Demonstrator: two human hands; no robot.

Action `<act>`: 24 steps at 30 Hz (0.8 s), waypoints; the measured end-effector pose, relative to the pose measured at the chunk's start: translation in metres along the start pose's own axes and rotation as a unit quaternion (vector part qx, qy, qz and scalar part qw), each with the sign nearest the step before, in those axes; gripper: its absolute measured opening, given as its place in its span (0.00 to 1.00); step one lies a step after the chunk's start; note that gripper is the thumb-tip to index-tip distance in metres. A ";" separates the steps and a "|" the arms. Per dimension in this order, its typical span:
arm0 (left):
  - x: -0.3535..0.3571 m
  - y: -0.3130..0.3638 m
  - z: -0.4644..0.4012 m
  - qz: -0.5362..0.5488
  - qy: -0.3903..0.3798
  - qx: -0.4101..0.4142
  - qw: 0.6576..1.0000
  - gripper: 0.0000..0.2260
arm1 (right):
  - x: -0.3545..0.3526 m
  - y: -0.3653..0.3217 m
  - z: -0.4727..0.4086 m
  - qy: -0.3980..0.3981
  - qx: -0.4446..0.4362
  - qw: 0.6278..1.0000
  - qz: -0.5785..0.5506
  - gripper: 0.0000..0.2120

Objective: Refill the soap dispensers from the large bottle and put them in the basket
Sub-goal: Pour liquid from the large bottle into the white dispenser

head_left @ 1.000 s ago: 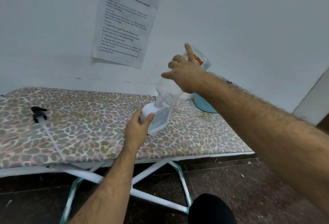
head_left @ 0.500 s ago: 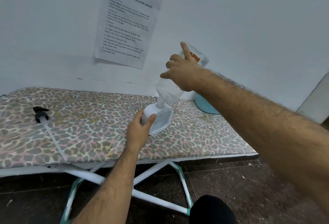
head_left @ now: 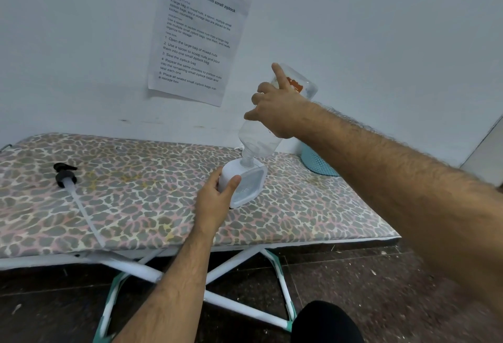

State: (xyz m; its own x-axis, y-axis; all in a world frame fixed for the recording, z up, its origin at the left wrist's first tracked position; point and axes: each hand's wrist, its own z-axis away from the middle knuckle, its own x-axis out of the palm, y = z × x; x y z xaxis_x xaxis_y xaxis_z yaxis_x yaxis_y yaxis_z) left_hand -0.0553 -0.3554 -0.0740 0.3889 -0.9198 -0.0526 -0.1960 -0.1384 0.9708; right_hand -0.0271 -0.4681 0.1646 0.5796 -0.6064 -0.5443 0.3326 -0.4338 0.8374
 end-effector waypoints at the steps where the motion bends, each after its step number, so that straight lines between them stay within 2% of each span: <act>1: 0.000 0.001 0.000 0.000 0.000 0.002 1.000 0.26 | -0.001 0.000 0.000 0.000 -0.001 1.000 0.004 0.30; 10: -0.001 -0.001 0.000 -0.008 -0.004 0.005 1.000 0.26 | -0.002 -0.003 -0.002 0.016 -0.011 1.000 0.020 0.26; 19: -0.001 0.000 0.000 -0.011 -0.005 0.006 1.000 0.24 | -0.004 -0.005 -0.006 0.019 -0.015 0.999 0.032 0.27; 24: -0.001 0.001 0.001 -0.009 -0.003 0.007 1.000 0.23 | -0.006 -0.005 -0.007 0.022 -0.020 0.999 0.035 0.25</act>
State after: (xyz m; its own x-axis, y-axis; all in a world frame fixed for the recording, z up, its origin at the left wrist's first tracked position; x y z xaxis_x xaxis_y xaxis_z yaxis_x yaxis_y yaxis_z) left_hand -0.0569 -0.3550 -0.0728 0.3864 -0.9195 -0.0720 -0.2013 -0.1603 0.9663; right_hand -0.0267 -0.4576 0.1642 0.6344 -0.6043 -0.4821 0.3184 -0.3640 0.8753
